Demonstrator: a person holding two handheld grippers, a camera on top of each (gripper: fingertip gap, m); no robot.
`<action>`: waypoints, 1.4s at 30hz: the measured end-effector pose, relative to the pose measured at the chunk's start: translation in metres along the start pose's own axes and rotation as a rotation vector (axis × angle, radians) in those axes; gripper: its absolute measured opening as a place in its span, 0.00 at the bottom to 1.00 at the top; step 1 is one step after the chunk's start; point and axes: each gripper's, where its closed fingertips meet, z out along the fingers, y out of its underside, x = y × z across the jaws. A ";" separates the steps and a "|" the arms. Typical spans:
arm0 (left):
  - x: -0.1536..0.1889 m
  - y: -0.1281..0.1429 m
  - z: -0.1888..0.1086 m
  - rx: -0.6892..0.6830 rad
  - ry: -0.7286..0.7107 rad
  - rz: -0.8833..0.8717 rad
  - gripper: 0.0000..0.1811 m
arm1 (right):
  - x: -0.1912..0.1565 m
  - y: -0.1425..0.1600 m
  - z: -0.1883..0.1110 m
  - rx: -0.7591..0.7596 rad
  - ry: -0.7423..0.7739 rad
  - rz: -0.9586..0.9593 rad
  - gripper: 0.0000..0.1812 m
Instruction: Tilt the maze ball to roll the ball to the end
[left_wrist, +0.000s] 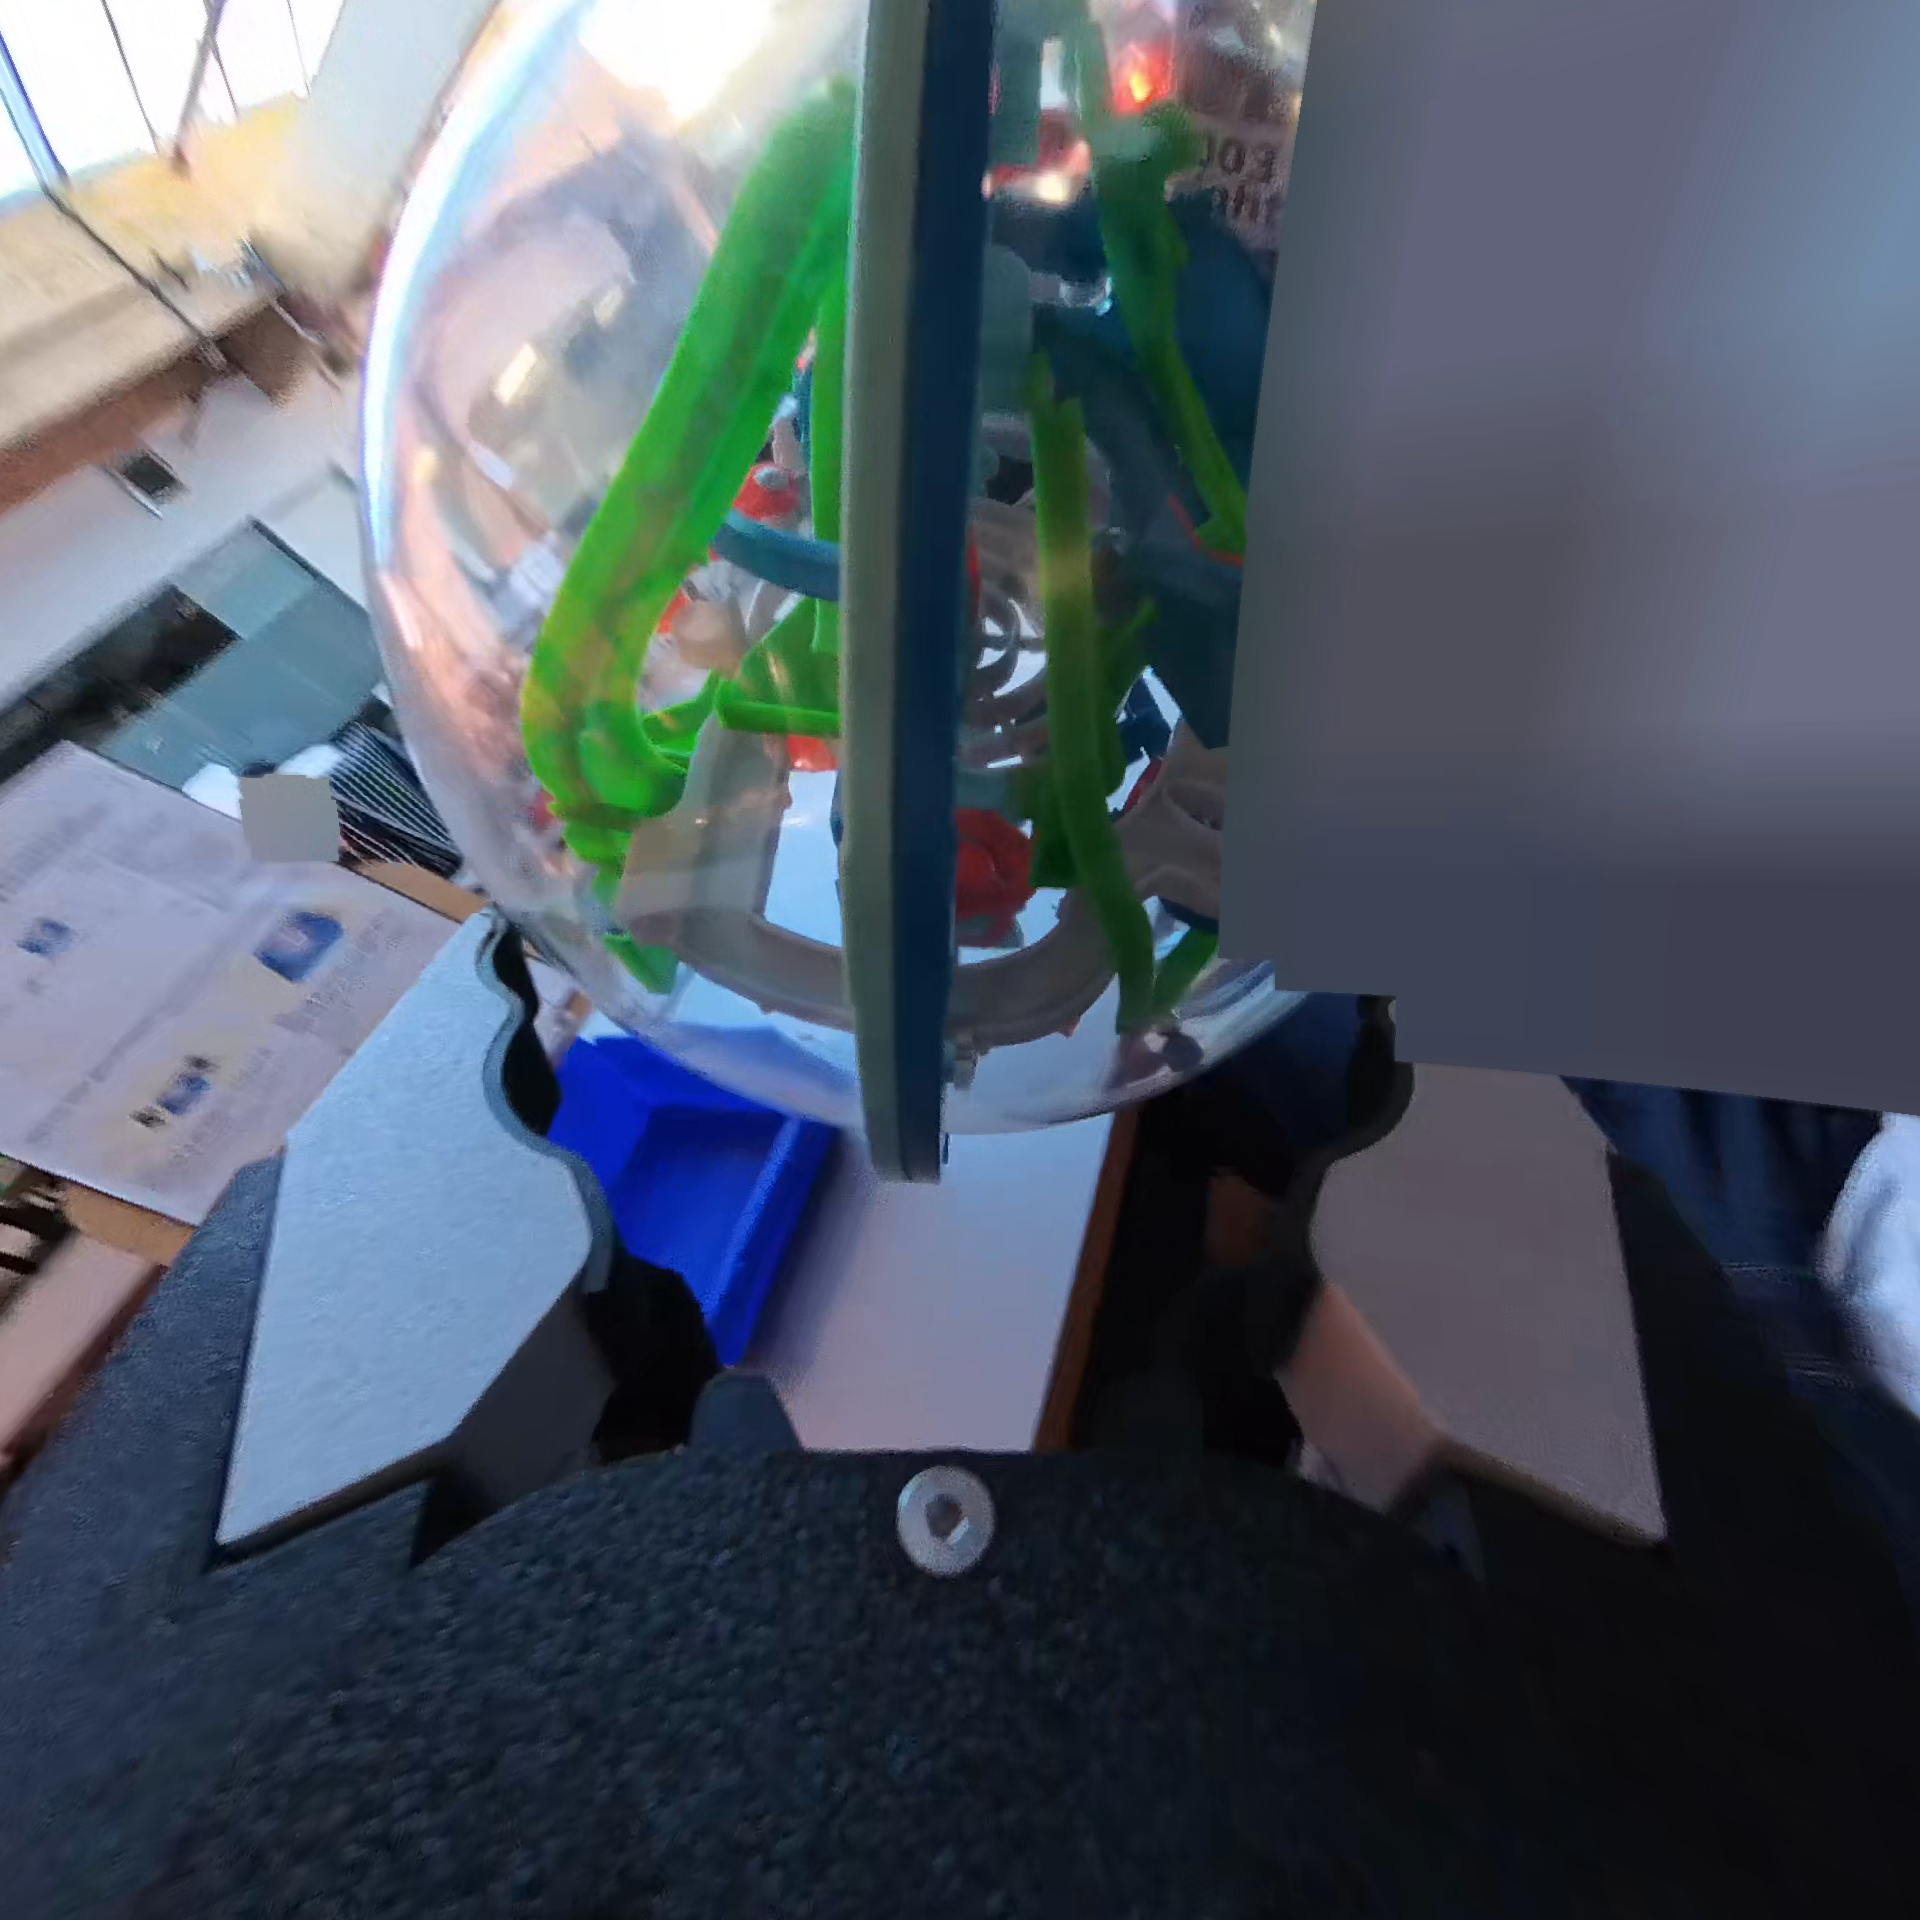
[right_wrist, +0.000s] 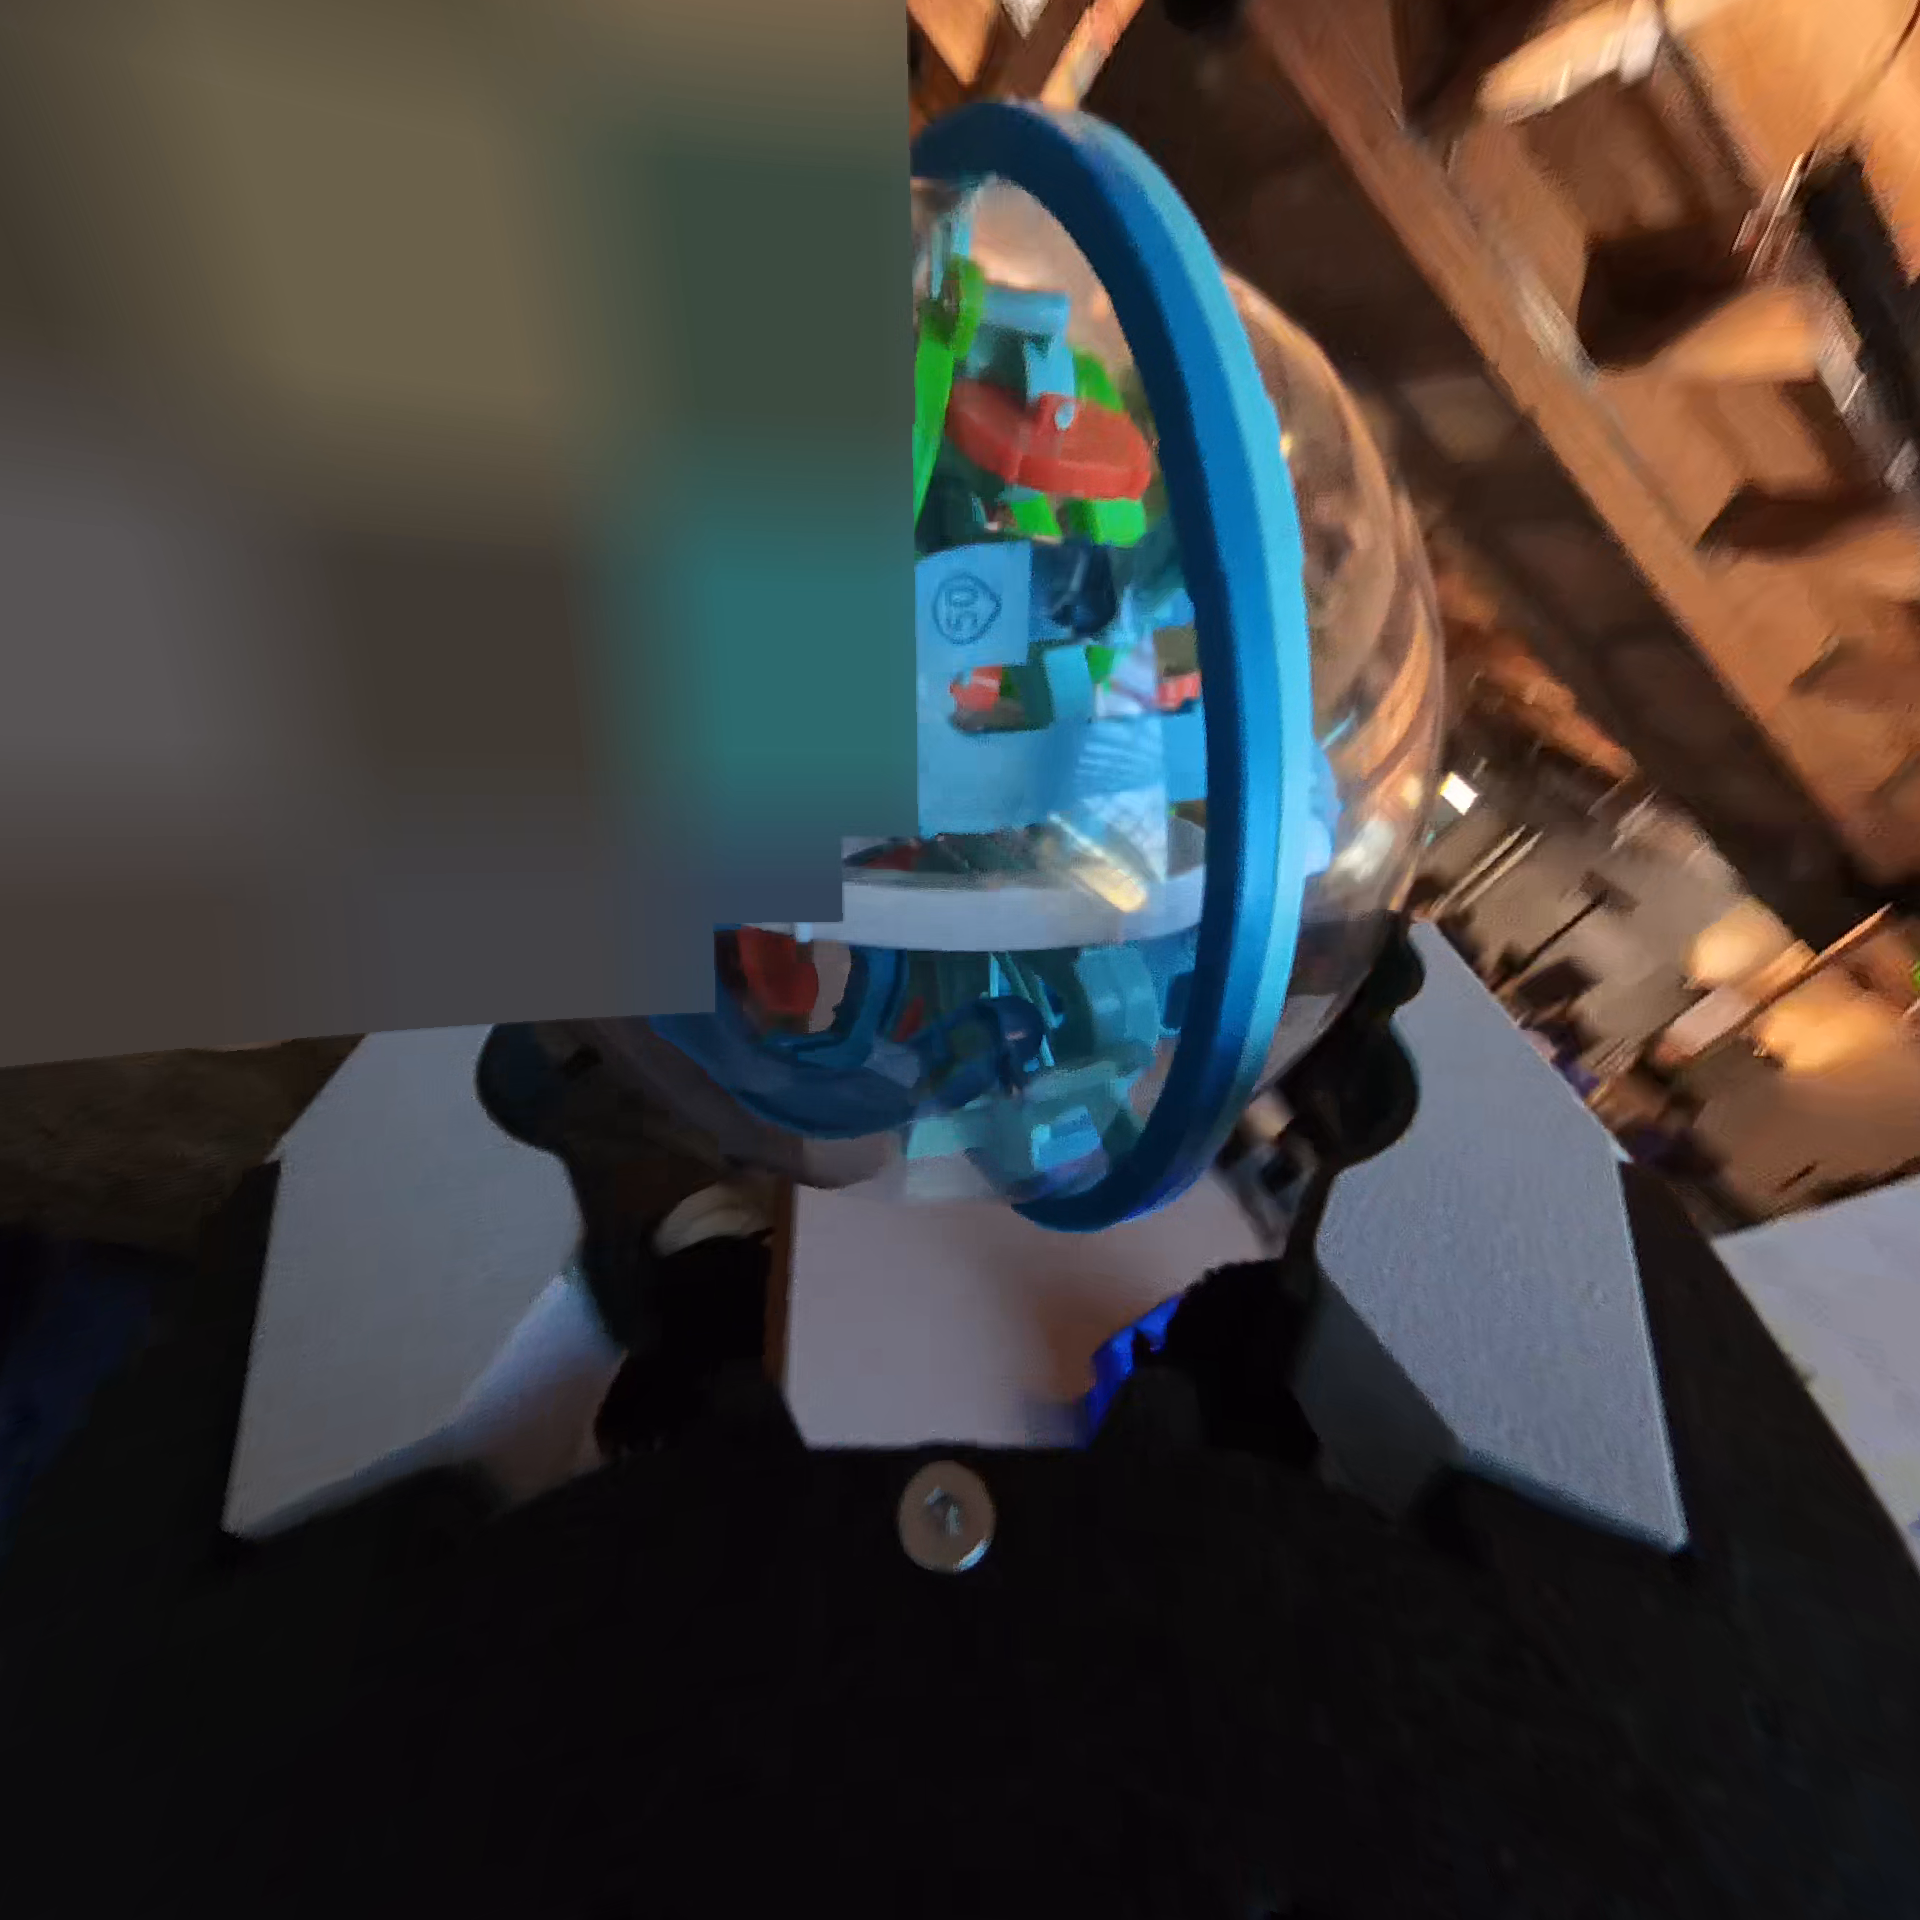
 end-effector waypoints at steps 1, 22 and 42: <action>-0.001 0.000 0.000 -0.005 0.017 -0.049 0.83 | 0.001 0.005 0.001 -0.033 -0.006 0.067 0.84; -0.014 0.000 0.003 0.014 0.032 -0.273 0.83 | 0.015 0.017 0.008 0.053 -0.053 0.324 0.84; -0.001 -0.002 -0.002 -0.012 -0.061 0.114 0.83 | -0.002 0.001 0.000 -0.014 0.022 -0.112 0.85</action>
